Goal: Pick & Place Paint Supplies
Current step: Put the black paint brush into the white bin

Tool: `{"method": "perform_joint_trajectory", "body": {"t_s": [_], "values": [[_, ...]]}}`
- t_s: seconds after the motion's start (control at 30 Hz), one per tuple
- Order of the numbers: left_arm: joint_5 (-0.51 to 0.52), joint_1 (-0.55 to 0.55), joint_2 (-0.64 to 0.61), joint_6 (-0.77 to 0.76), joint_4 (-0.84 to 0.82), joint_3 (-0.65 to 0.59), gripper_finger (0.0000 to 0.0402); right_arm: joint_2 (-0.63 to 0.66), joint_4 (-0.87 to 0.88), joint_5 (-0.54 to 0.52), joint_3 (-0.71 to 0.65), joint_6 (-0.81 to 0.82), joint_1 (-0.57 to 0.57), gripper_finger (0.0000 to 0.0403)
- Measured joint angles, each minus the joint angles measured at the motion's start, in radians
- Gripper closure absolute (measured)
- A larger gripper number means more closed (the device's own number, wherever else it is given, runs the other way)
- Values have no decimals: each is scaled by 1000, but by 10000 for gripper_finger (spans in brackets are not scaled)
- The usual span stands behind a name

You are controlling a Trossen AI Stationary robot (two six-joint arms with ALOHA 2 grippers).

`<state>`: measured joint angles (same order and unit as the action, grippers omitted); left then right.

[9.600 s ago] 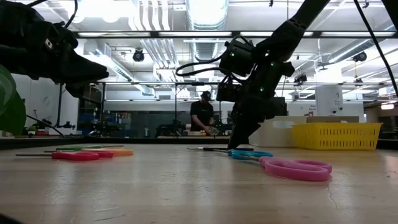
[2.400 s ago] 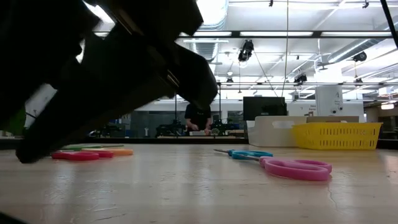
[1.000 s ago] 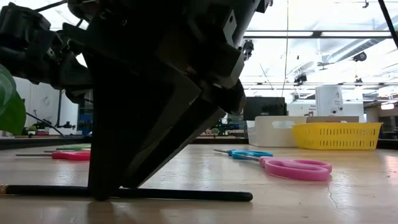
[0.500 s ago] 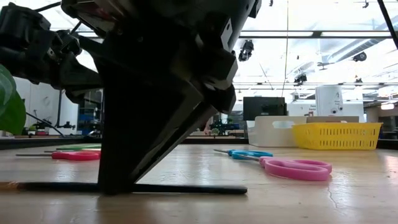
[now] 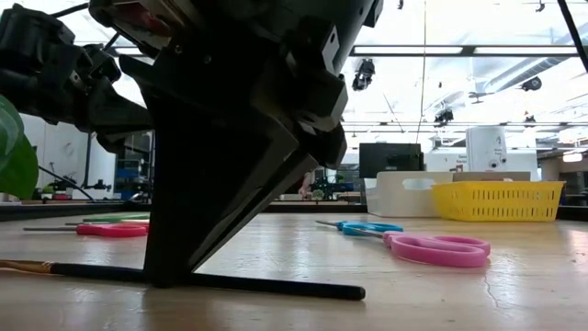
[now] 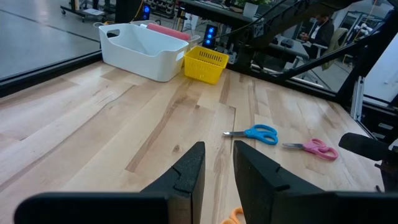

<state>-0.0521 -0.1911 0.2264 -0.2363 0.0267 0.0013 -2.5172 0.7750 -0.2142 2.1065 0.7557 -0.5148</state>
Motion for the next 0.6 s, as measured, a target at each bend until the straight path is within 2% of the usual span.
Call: {"method": "perform_joint_trajectory", "body": {"t_s": [0.6], "values": [[0, 0, 0, 0, 1, 0, 315, 120, 158, -39, -3, 55, 26, 391]]}}
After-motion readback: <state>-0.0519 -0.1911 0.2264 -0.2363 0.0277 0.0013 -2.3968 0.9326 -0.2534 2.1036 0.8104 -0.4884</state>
